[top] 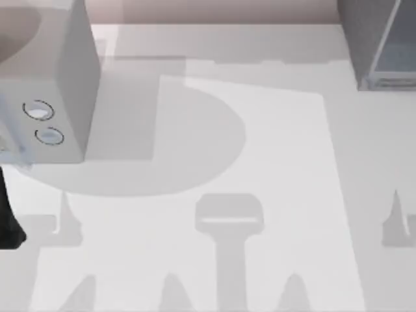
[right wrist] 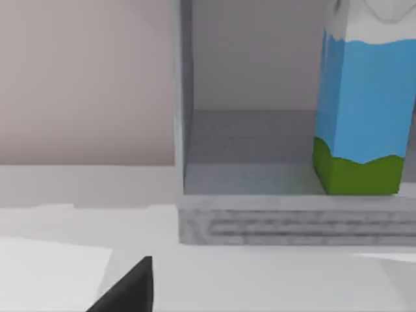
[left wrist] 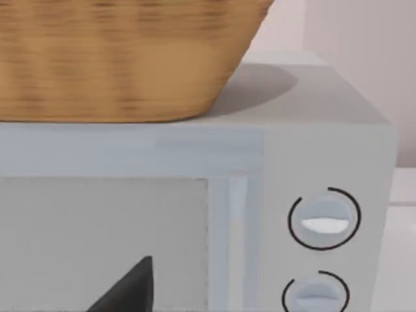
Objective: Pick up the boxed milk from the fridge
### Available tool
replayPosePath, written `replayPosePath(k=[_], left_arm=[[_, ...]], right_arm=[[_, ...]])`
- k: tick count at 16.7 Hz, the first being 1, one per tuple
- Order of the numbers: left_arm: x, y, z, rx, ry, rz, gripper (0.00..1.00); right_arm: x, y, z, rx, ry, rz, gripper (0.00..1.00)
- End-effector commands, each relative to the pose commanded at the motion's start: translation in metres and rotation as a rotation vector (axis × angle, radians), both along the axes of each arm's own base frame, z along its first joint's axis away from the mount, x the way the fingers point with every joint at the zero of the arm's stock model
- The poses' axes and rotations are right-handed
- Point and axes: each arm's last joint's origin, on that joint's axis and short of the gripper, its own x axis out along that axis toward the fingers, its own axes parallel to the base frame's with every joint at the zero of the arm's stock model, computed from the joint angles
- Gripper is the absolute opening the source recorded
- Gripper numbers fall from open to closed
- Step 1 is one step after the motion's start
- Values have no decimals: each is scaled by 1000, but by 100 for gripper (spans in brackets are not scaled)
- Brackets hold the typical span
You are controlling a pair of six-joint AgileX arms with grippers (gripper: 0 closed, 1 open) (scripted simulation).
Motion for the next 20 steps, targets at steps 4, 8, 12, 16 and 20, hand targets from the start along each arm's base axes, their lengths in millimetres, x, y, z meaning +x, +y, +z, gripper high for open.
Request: replayPosePath(k=[4,8,12,16,20], left_arm=[[0,0,0,0,0,0,100],[0,0,0,0,0,0,100],[0,0,0,0,0,0,100],[0,0,0,0,0,0,100],[0,0,0,0,0,0,100]], right_arm=[[2,-1,3,-1,-7,2,100],[13,-7,16,-9,-41,6,100],[38,-21,23,-17,-49,5,100],[69,-44,4,-1,13,3,100],[88,-70,-25,23,55,2,100]])
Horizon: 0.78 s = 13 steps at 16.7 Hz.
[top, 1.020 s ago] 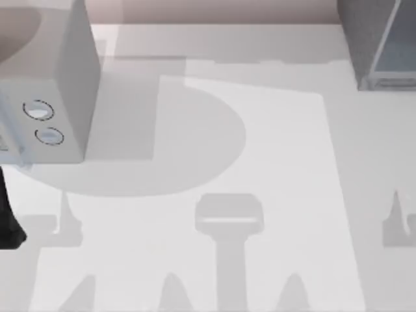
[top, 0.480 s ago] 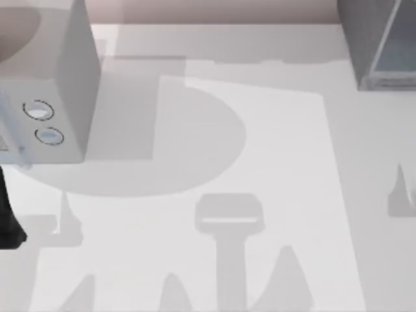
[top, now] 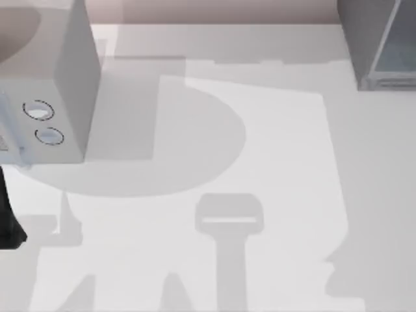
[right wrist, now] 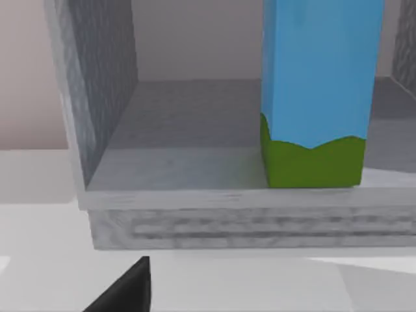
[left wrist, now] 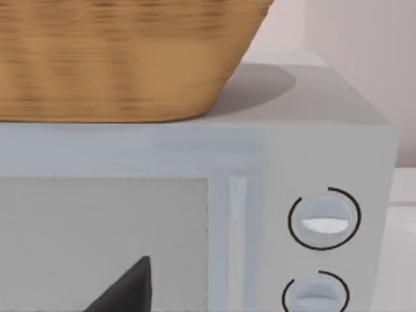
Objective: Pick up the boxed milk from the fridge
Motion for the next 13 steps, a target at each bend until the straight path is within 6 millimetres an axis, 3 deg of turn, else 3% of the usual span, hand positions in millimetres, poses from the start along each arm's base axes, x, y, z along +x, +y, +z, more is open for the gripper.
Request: replayPosePath(k=[6,13], left_arm=[[0,0,0,0,0,0,100],[0,0,0,0,0,0,100]], right_arm=[[10,-27,-23,-14,-40,-2,100],[10,-30,-25,-21,-52,1,100]])
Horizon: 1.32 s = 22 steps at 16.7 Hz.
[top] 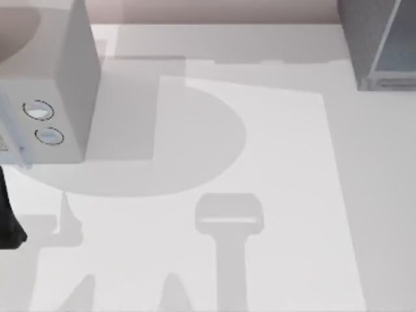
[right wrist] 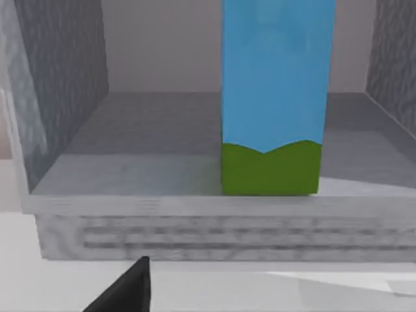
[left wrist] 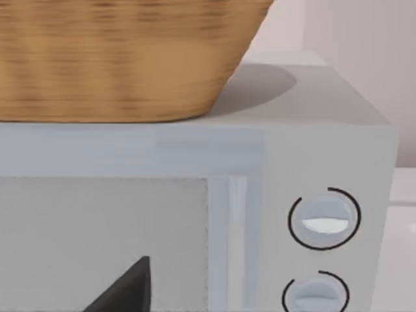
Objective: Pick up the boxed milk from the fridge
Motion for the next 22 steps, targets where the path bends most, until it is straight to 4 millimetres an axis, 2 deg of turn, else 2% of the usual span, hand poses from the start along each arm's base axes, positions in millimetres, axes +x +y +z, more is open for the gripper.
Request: replayPosePath(k=[3,5,7,11,14,17,22], left_arm=[[0,0,0,0,0,0,100],[0,0,0,0,0,0,100],[0,0,0,0,0,0,100],[0,0,0,0,0,0,100],[0,0,0,0,0,0,100],[0,0,0,0,0,0,100],[0,0,0,0,0,0,100]], right_arm=[[10,-2,-2,1,6,5,100],[30,-6,-4,1,10,8,100],[60,-11,-3,-4,5,7,100],[135,-18,6,-17,-29,-2,100],[175,-12,7,-11,-17,-9,100],[191,-6,8,-7,-4,-12,100],[191,-8,9,-8,-6,-14,100]])
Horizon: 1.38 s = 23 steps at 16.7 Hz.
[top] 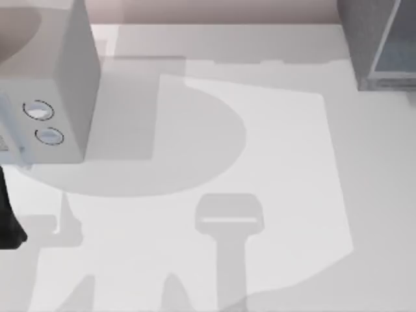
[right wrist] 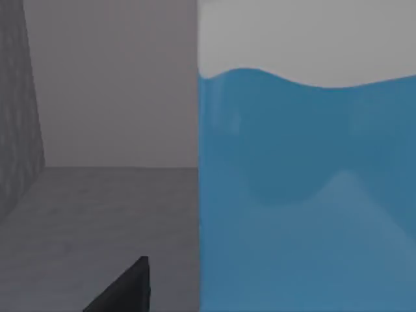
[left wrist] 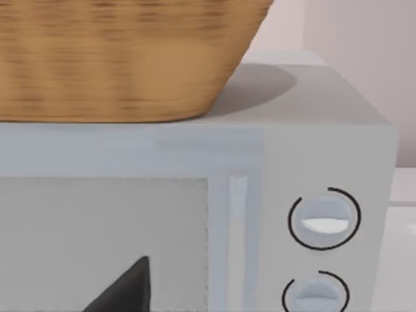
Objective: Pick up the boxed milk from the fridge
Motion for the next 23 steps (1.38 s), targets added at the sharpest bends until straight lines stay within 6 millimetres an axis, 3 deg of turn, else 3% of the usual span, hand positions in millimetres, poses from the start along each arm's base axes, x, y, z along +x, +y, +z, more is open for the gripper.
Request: replayPosePath(k=[8,13,23], left_arm=[[0,0,0,0,0,0,100],[0,0,0,0,0,0,100],[0,0,0,0,0,0,100]], right_arm=[[57,0,0,0,-2,2,100],[61,1,-1,1,2,2,100],[61,1,-1,1,2,2,25]])
